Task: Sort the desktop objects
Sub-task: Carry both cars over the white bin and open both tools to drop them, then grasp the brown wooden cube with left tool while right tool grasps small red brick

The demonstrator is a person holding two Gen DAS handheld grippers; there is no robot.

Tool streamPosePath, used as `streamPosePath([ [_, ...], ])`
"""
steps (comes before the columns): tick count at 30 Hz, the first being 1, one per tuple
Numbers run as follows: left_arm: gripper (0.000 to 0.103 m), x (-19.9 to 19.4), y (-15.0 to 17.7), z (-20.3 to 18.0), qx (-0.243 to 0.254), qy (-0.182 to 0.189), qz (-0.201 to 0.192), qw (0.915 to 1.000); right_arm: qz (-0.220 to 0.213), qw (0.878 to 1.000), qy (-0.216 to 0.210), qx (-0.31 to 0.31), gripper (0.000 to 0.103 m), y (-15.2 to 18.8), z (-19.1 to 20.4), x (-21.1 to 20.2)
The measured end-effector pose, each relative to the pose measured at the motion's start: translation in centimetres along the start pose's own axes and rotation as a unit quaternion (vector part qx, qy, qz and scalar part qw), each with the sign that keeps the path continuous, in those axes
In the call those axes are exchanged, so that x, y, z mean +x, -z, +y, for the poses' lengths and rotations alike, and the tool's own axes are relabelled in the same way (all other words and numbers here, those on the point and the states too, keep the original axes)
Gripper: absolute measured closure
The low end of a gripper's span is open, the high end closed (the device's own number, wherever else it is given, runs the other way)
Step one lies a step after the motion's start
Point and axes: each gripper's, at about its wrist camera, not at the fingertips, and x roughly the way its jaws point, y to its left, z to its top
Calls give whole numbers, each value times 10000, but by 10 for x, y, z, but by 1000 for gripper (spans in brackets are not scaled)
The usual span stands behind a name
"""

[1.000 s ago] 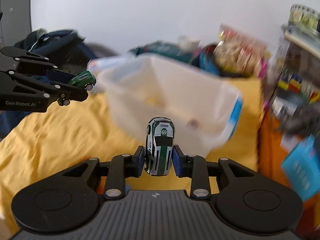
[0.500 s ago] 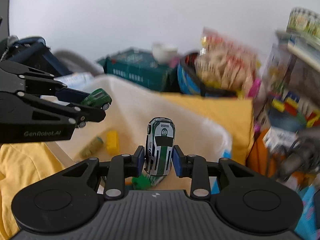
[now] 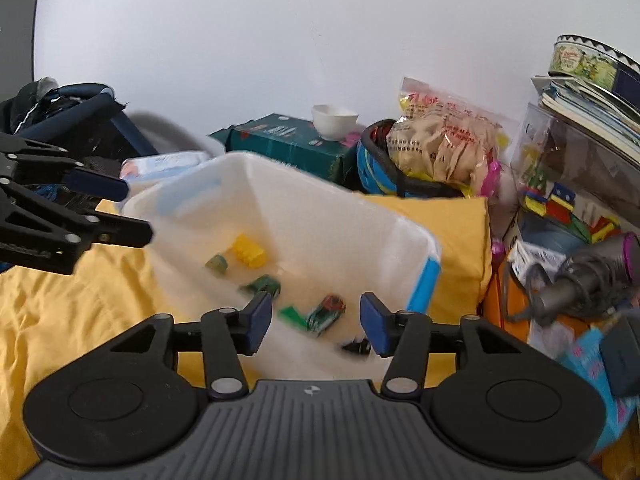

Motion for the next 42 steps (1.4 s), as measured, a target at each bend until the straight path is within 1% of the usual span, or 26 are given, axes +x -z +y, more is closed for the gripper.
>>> streamPosePath([
  [3,42,-11,27,-7,-94,38,293,9995,230,9997,-50,6,48,20,5,-6],
  [5,42,-15,51,-11,-359,233,562,9975,466,9988,-136,114,47,37,7,-7],
  [7,42,-15,73,-17,-563,435,859,9938,685,9970,-262,261,47,51,8,-6],
  [9,42,-17,92,-26,-612,516,1108,9906,896,9947,-298,406,47,68,10,-7],
  [14,42,-22,117,-48,-566,602,1408,9866,1343,9855,-562,867,47,103,10,-11],
  [17,42,-26,124,-58,-570,671,1487,9850,1503,9829,-678,826,47,120,20,-16],
  [20,42,-30,133,-69,-473,700,1580,9838,1446,9825,-924,719,47,129,30,-18],
  [22,42,-31,138,-75,-471,713,1639,9828,1447,9831,-952,591,47,130,37,-15],
  [24,42,-31,140,-78,-473,684,1645,9829,1317,9857,-956,443,48,127,42,-13],
  [26,42,-27,140,-79,-492,602,1654,9832,1084,9888,-1017,123,50,120,50,-9],
  [27,42,-23,139,-78,-516,546,1639,9836,1089,9898,-916,-104,50,115,57,-5],
  [29,42,-15,135,-78,-562,470,1618,9841,1148,9903,-721,-306,50,110,64,1],
  [32,42,4,128,-79,-520,409,1653,9840,1052,9915,-743,-200,48,111,65,-1],
  [35,45,17,130,-80,-459,312,1719,9835,1026,9923,-671,-154,49,119,66,-8],
  [36,54,18,132,-78,-533,362,1756,9824,1013,9924,-696,-101,49,121,65,-9],
  [37,60,18,134,-76,-617,422,1786,9811,957,9927,-730,-67,49,123,64,-12],
  [40,60,13,138,-70,-647,523,1751,9810,867,9932,-774,-46,50,123,64,-17],
  [42,60,9,140,-65,-628,516,1792,9804,836,9930,-833,89,50,120,64,-18],
])
